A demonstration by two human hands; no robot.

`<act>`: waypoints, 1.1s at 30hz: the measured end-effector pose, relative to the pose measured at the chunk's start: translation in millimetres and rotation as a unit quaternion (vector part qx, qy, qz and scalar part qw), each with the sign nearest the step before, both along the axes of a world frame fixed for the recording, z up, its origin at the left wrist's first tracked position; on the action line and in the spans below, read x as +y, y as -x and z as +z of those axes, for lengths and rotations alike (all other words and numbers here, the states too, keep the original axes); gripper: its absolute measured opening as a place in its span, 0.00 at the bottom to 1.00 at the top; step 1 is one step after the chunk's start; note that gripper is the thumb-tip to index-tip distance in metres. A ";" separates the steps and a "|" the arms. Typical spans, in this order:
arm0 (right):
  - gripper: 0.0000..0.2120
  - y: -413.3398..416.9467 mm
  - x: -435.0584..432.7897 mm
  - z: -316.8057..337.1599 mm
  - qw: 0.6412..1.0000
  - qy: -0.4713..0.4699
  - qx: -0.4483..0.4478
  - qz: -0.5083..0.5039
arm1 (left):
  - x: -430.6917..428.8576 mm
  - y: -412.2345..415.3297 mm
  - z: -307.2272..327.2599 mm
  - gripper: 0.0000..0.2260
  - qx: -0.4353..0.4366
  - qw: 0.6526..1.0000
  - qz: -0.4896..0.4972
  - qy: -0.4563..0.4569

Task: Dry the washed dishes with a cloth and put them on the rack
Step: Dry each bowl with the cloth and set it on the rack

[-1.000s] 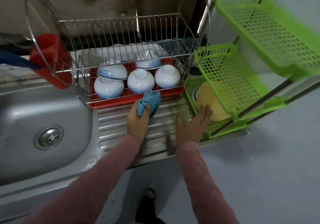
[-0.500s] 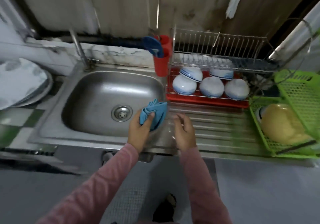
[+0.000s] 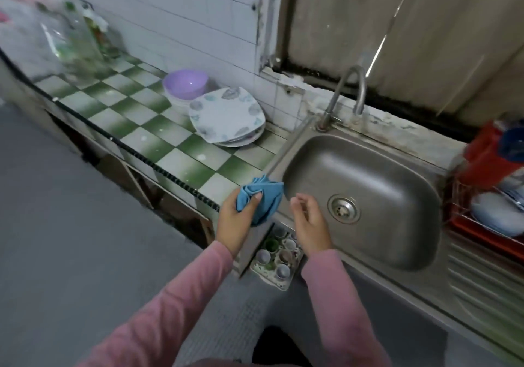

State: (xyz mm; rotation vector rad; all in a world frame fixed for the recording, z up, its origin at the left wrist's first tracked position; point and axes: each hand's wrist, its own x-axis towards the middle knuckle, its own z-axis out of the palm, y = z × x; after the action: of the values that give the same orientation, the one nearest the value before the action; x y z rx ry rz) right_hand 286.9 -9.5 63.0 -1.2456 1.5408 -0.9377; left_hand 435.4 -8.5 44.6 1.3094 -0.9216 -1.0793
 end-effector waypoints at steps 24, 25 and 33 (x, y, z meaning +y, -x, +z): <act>0.12 -270.8 -316.5 -29.8 0.995 -0.083 0.017 0.058 | -257.9 -294.5 0.0 0.04 -0.009 0.987 0.158 -0.026; 0.12 -278.1 -329.8 -34.1 0.994 -0.094 0.016 0.048 | -268.8 -303.5 1.3 0.04 -0.004 0.988 0.153 -0.025; 0.20 -354.4 -420.3 -68.7 0.986 -0.162 -0.016 -0.032 | -348.9 -383.0 -2.2 0.03 -0.009 0.994 0.102 -0.024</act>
State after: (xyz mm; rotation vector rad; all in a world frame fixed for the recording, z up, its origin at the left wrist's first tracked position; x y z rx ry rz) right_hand 641.3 -429.8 -5.7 -0.9497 1.6397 -0.7093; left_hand 818.4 -357.4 42.5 1.4218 -0.7602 -0.9381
